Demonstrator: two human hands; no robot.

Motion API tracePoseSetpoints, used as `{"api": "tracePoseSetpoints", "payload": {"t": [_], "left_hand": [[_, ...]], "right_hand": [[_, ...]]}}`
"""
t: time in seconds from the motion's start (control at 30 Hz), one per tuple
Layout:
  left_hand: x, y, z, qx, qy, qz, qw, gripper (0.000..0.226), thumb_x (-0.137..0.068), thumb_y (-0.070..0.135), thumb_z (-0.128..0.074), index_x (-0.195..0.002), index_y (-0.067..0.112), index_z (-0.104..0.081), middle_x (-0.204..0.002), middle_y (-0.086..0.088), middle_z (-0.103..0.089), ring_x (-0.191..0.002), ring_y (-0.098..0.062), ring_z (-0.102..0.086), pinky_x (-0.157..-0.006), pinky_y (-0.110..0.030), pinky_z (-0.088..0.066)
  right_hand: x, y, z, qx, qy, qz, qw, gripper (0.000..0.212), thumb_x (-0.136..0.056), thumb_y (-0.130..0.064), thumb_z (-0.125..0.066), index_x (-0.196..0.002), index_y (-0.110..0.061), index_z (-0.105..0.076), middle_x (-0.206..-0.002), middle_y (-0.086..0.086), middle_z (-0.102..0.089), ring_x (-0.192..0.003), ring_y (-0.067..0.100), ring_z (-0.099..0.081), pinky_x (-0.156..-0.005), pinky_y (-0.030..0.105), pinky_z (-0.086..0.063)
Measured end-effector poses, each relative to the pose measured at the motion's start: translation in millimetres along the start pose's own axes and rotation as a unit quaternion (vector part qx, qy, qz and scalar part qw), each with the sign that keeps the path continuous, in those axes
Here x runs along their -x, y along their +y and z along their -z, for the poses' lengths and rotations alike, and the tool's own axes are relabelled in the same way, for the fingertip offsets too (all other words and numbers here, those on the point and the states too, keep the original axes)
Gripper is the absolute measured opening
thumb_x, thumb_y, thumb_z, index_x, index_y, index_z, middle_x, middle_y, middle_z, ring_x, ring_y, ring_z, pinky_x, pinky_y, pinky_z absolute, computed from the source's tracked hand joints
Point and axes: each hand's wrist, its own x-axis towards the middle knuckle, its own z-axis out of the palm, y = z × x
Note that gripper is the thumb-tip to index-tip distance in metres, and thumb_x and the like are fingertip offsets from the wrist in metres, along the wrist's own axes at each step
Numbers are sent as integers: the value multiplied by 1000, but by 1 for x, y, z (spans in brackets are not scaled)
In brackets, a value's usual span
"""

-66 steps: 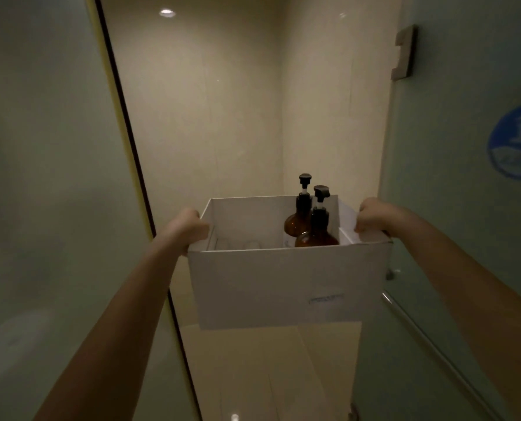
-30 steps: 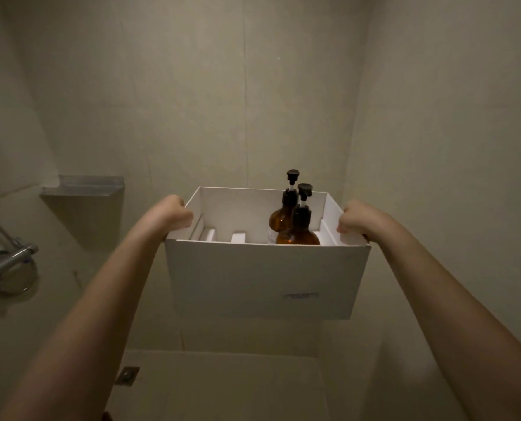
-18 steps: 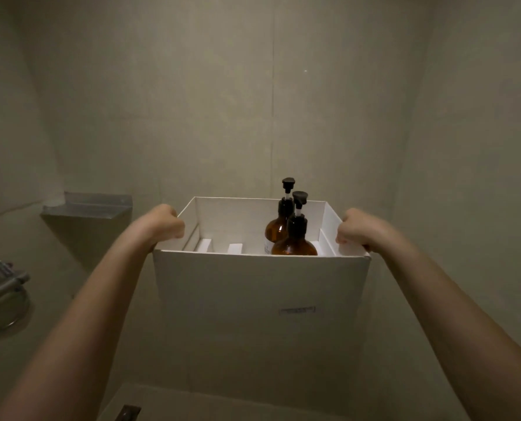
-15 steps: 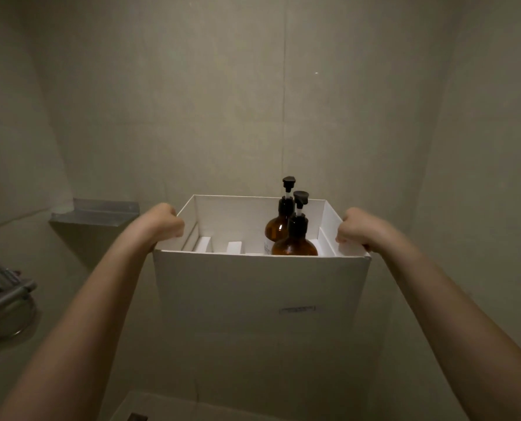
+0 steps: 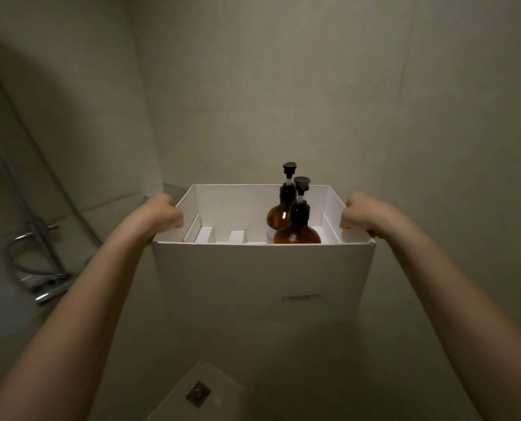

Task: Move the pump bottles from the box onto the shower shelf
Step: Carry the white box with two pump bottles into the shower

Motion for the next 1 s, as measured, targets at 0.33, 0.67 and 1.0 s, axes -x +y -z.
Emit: {"api": "tracePoseSetpoints", "payload": {"t": [0.33,0.67,1.0], "left_hand": [[12,-29,30,-24,132,179,975,2,-75,-4,-57,-74,-3,-58,-77,-18,-53,-71,-27,-49,-61,-28,-32],[63,-74,63,-9,233,320,918,22,-77,-7,-55,-59,3,-49,-66,-12,-48,-60,-23,-44,-53,-25,-29],[104,-124,107,-43,273,370,887,21,-78,-6,-55,-60,3,-48,-60,-8,-44,-58,-21,-41,-48,-23,-25]], "right_hand": [[-125,-85,-32,20,-104,201,974,31,-87,-2,-50,-116,6,-54,-77,14,-56,-55,22,-52,-40,30,-42],[-141,-182,-87,23,-185,354,917,31,-84,0,-51,-113,8,-56,-90,22,-62,-73,35,-62,-58,38,-54],[-108,-253,-142,20,-216,400,891,31,-83,-3,-56,-113,6,-58,-96,20,-62,-76,30,-61,-62,31,-50]]}}
